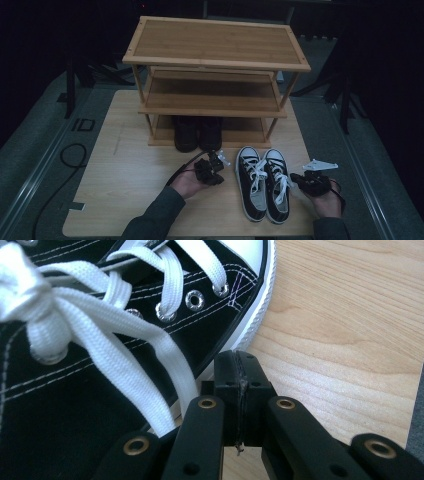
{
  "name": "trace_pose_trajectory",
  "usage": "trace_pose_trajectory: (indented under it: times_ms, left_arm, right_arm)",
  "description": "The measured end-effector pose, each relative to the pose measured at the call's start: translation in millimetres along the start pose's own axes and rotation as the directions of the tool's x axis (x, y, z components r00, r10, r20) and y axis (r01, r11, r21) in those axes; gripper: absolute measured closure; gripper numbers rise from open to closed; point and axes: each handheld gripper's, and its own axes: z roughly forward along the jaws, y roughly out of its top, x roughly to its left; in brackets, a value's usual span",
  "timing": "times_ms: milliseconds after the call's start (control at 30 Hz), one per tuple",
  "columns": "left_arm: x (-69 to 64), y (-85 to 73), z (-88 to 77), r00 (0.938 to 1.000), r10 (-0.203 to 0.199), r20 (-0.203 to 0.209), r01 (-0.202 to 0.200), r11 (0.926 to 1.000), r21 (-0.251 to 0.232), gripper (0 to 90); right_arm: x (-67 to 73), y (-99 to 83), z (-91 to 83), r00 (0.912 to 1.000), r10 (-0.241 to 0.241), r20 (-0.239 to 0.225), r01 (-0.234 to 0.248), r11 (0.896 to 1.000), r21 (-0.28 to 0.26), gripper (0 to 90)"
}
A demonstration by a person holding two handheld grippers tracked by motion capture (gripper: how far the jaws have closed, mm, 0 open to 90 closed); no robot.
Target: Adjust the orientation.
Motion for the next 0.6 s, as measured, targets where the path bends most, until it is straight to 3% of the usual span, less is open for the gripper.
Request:
trace_pose_trajectory:
  times_ms: [167,200,400,600]
  left_arm:
    - [8.0,-9.2,-7.6,0.9996,-0.026,-0.014,0.026,0.9996,-0.012,89.7]
    - [13.5,-15.9,-12.3,0.9982,-0.053,-0.027,0.053,0.9983,-0.023,89.7]
    - [26.8,-31.0,-25.9,0.9933,-0.105,-0.049,0.103,0.9936,-0.047,89.4]
    - [34.2,-39.1,-35.4,0.9896,-0.128,-0.067,0.123,0.9903,-0.063,89.3]
  right_arm:
    - [0.0,3.7,4.0,1.0000,-0.005,-0.002,0.005,1.000,0.006,89.1]
    - [-0.2,4.7,5.0,1.0000,-0.008,-0.001,0.008,1.000,0.007,89.1]
    - [0.3,9.1,10.3,0.9998,-0.016,0.014,0.016,1.000,0.022,89.2]
    - [-2.6,10.8,10.3,0.9997,-0.010,0.022,0.009,1.000,0.023,89.2]
